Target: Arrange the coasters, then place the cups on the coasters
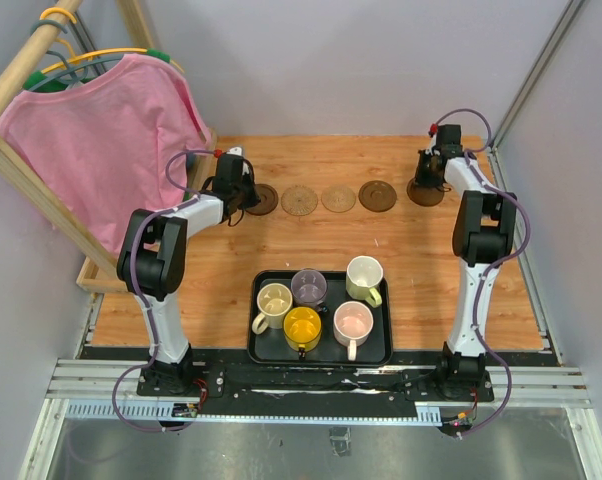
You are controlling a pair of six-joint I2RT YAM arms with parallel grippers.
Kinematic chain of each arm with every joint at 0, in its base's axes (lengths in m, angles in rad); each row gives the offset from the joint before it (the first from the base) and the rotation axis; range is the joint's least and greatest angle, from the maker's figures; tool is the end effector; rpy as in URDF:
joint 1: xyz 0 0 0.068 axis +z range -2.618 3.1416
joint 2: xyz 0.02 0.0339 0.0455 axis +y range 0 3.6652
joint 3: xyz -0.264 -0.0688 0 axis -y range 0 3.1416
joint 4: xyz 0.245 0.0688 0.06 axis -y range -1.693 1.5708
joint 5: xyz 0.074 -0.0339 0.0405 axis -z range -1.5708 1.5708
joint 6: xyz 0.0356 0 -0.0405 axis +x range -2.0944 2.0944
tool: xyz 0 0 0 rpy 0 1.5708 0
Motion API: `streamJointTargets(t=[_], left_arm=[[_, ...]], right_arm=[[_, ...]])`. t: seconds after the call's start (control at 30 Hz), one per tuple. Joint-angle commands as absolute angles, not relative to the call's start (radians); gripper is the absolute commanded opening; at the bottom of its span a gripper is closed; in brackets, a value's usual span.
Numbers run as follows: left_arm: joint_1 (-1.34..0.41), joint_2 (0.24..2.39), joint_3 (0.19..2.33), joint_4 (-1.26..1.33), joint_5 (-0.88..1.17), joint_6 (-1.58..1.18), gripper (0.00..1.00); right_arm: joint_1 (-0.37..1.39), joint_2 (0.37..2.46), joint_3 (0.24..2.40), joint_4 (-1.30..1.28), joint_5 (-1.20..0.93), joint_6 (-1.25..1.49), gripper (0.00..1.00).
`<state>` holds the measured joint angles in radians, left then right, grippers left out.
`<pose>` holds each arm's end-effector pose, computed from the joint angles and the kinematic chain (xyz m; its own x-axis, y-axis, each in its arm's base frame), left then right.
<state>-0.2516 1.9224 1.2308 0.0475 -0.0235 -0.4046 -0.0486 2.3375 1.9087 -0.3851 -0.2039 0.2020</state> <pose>0.4123 -0.1051 0.1855 -0.6254 -0.2456 -0.7406 -0.0169 0.9532 -0.3018 0.5254 -0.0183 0.1772 -0.7297 0.2322 -0.6432 0.0562 0.9578 0.2820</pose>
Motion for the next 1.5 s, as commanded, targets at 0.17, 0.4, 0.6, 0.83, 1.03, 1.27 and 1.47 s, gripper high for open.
streamJointTargets(t=[0.17, 0.4, 0.6, 0.83, 1.03, 1.27, 1.47], left_arm=[[-0.249, 1.914, 1.231, 0.056, -0.031, -0.4, 0.01], [-0.249, 1.904, 1.222, 0.057, -0.031, -0.399, 0.01], [-0.249, 1.892, 1.207, 0.062, -0.029, -0.4, 0.0], [-0.249, 1.885, 1.202, 0.06, -0.028, -0.397, 0.01], [-0.249, 1.883, 1.199, 0.061, -0.023, -0.398, 0.01], [-0.249, 1.882, 1.195, 0.063, -0.015, -0.397, 0.0], [-0.249, 1.879, 1.19, 0.061, -0.017, -0.392, 0.0]], right_arm=[[-0.007, 2.256, 1.758, -0.402, -0.242, 0.207, 0.01], [0.004, 2.218, 1.701, -0.397, -0.226, 0.21, 0.01], [0.004, 2.195, 1.695, -0.423, -0.151, 0.209, 0.01], [0.003, 2.154, 1.643, -0.456, -0.074, 0.221, 0.01], [0.004, 2.119, 1.596, -0.465, -0.053, 0.22, 0.01], [0.003, 2.108, 1.588, -0.484, 0.002, 0.224, 0.01], [-0.008, 2.153, 1.636, -0.515, 0.032, 0.242, 0.01]])
